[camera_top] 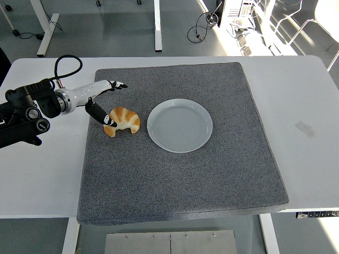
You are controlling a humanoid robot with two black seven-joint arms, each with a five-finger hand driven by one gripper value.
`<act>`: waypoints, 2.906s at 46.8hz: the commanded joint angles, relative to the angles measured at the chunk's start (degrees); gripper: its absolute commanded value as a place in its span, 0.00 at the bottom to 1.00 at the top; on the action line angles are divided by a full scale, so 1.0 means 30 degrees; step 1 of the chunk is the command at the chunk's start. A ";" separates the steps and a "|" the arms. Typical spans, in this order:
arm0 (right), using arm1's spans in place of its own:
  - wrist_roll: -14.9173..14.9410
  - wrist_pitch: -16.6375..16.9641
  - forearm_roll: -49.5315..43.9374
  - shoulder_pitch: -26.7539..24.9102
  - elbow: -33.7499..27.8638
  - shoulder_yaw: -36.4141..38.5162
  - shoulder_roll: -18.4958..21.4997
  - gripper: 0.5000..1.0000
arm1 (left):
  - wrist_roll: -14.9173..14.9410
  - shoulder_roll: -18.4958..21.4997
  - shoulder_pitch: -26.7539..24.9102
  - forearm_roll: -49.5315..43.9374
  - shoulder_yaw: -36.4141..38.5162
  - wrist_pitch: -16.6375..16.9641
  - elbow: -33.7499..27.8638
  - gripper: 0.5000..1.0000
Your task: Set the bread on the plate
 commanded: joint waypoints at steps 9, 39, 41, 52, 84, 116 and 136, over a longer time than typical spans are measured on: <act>0.0000 0.0000 0.0000 -0.0016 -0.0014 -0.0001 0.0000 1.00 | 0.0037 -0.0686 0.0399 0.0978 0.0014 0.0287 0.0184 0.98; 0.0000 0.0000 0.0000 -0.0016 0.0015 -0.0030 0.0000 1.00 | 0.0124 -0.1214 0.0604 0.1476 0.0542 0.0287 0.0975 0.74; 0.0000 0.0000 0.0000 0.0013 0.0015 -0.0001 0.0000 1.00 | 0.0095 -0.1243 0.0633 0.1680 0.0542 0.0287 0.0975 0.70; 0.0000 0.0000 0.0000 -0.0016 -0.0014 -0.0001 0.0000 1.00 | 0.0066 -0.1331 0.0751 0.2531 0.0542 0.0287 0.0975 0.38; 0.0000 0.0000 0.0000 0.0013 -0.0014 -0.0001 0.0000 1.00 | -0.0022 -0.1214 0.0517 0.2472 0.0278 0.0287 0.1092 0.16; 0.0000 0.0000 0.0000 0.0013 0.0015 -0.0001 0.0000 1.00 | -0.0081 -0.1214 -0.2353 0.2238 -0.0484 0.0228 0.0887 0.17; 0.0000 0.0000 0.0000 0.0013 0.0015 -0.0001 0.0000 1.00 | -0.0051 -0.2503 -0.3380 0.2208 -0.0454 0.0228 0.0887 0.19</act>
